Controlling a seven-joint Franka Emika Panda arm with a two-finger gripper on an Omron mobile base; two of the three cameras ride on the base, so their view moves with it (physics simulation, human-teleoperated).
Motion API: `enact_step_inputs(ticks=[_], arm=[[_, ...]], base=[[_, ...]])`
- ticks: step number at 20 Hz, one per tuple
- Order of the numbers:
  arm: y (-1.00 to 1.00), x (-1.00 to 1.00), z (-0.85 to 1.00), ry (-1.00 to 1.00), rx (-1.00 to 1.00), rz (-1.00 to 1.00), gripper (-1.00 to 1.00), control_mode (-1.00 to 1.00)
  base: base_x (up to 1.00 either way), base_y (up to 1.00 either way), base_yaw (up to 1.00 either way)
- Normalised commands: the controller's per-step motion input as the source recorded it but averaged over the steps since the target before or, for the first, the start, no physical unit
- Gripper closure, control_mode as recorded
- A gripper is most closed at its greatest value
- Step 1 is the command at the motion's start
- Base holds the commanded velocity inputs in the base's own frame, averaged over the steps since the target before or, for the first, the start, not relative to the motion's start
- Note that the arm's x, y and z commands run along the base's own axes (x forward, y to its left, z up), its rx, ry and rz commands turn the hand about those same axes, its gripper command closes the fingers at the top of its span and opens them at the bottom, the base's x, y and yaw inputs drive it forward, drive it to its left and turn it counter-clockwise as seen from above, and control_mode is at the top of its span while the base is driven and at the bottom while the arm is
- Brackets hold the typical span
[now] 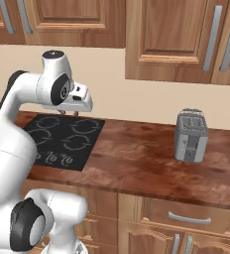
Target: Take the tongs from the drawer on the right and place them on the dining counter next to the tray containing the hot dog.
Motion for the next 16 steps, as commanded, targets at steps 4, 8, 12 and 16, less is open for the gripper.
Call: enact_step_inputs(ticks=[4,8,12,16], arm=[[-0.17,-0.15,-0.06,0.0,-0.01,-0.03,-1.0,-1.0],[-0.98,-0.59,-0.46,0.0,0.11,-0.29,-1.0,-1.0],[-1.0,-0.58,-0.56,0.0,0.12,-0.4,-1.0,-1.0],[-1.0,-0.58,-0.52,-0.02,0.14,-0.41,-1.0,-1.0]], base=[[0.0,0.0,0.0],[0.0,0.0,0.0],[0.0,0.0,0.0],[0.0,0.0,0.0]])
